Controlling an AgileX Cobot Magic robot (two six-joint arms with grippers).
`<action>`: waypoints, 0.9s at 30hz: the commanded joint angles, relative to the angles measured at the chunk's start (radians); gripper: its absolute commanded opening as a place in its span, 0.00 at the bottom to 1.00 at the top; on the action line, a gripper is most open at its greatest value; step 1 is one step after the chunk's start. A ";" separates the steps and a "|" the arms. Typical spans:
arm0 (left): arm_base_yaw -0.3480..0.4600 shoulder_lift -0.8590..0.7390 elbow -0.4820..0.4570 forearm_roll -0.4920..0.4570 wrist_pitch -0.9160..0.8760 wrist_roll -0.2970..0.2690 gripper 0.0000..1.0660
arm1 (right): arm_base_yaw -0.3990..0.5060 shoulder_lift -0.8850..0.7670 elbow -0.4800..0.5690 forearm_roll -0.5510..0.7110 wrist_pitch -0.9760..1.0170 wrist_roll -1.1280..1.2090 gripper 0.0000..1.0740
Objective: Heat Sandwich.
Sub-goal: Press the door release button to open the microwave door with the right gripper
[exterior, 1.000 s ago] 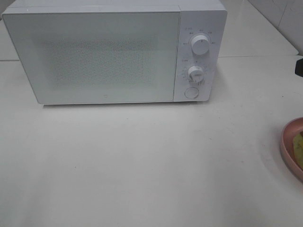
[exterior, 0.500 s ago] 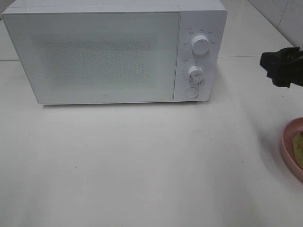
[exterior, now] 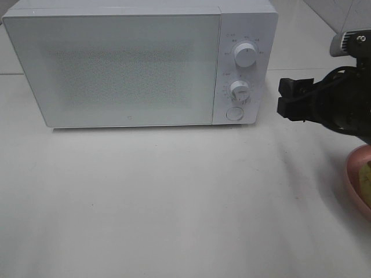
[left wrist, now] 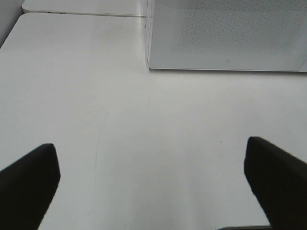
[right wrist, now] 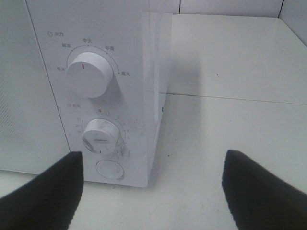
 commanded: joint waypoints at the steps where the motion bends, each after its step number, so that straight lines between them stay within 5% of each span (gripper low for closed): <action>1: 0.001 -0.026 0.005 -0.005 -0.013 -0.006 0.97 | 0.063 0.052 -0.001 0.075 -0.104 -0.035 0.71; 17: 0.001 -0.026 0.005 -0.005 -0.013 -0.006 0.97 | 0.295 0.236 -0.001 0.373 -0.251 -0.038 0.71; 27: 0.001 -0.026 0.005 -0.005 -0.013 -0.006 0.97 | 0.318 0.244 -0.001 0.400 -0.248 -0.013 0.71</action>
